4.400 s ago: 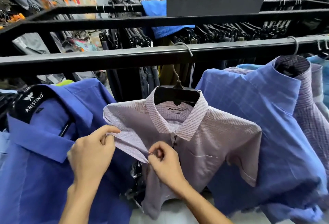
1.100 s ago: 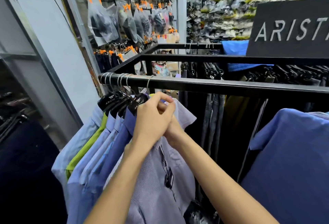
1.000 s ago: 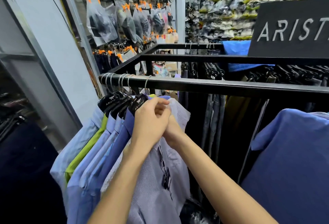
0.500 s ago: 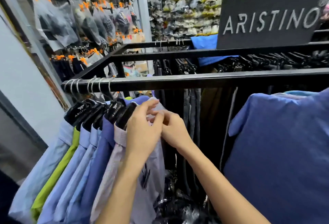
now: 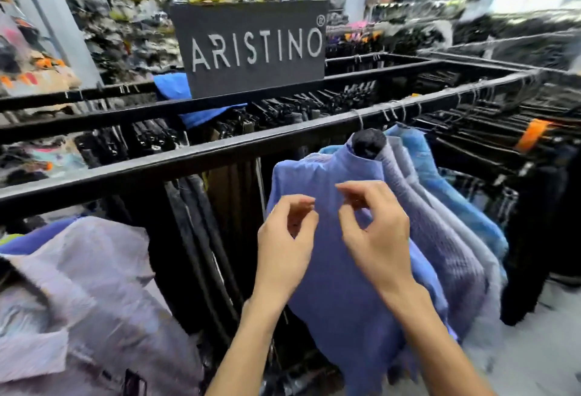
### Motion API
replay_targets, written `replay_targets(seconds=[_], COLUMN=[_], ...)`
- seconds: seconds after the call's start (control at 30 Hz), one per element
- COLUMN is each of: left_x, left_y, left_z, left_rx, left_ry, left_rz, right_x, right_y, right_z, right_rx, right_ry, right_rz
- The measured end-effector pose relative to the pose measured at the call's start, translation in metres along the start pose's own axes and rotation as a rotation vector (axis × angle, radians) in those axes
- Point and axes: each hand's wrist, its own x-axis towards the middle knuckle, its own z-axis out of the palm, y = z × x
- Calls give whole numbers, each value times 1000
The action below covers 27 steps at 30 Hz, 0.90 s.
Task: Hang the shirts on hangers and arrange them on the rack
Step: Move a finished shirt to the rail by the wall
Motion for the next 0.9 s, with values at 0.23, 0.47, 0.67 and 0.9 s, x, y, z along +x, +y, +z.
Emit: replay_targets(seconds=[0.23, 0.47, 0.67, 0.9], left_x=[39, 75, 53, 27], left_y=[15, 37, 67, 85], left_z=[59, 14, -41, -76], left_rx=[209, 688, 794, 1300], left_ry=[-185, -422, -474, -386], left_rz=[395, 483, 381, 360], right_x=[33, 54, 63, 67], right_y=[60, 62, 48, 20], right_z=[-51, -42, -8, 13], right_rx=[-79, 204, 462, 151], right_ry=[-304, -627, -913, -837], right_rz=[43, -58, -90, -577])
